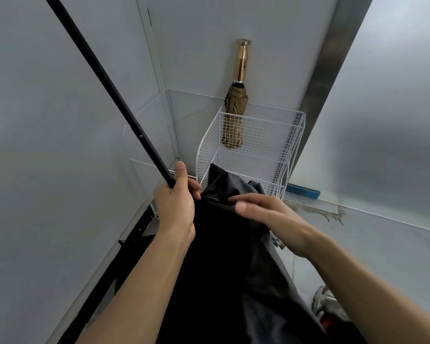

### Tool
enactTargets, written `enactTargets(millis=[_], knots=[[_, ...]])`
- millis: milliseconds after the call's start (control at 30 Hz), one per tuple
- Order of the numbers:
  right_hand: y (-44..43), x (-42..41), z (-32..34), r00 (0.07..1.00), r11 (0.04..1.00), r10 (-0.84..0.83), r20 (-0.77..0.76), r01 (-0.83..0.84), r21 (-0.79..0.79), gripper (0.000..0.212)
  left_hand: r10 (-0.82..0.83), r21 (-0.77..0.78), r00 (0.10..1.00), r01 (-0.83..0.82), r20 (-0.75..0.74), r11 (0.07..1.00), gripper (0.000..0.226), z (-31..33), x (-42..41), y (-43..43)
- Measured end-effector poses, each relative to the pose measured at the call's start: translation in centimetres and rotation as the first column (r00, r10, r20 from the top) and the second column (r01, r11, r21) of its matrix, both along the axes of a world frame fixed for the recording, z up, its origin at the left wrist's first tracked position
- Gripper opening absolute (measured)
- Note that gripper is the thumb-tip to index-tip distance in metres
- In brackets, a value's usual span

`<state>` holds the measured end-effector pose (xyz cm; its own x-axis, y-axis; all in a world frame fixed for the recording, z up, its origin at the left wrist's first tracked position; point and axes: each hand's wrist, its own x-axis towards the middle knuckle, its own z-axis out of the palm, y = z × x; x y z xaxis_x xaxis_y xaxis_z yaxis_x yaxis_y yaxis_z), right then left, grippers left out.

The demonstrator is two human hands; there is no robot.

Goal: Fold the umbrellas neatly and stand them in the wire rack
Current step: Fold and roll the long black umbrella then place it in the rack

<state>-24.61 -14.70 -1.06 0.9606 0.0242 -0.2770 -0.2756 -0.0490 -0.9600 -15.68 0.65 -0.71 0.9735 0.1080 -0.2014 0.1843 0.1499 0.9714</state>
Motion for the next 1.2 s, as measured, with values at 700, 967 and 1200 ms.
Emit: enactTargets(millis=[700,967,1200], knots=[[-0.9,-0.3,-1.8,0.940,0.925,-0.273,0.204,0.315,-0.213,0.005,0.194,0.004,0.974,-0.195,-0.114,0.981,0.057,-0.2,2.0,1.9],[2.7,0.3,-4.7,0.933,0.899,-0.135,0.333,0.257,-0.355,0.003,0.090,-0.102,0.988,-0.103,-0.127,0.989,0.056,-0.2,1.0,0.6],[3.4,0.9,-5.7,0.933,0.786,-0.086,0.350,0.279,-0.552,0.004,-0.040,-0.166,0.990,0.017,-0.138,0.986,0.059,-0.3,0.0,0.1]])
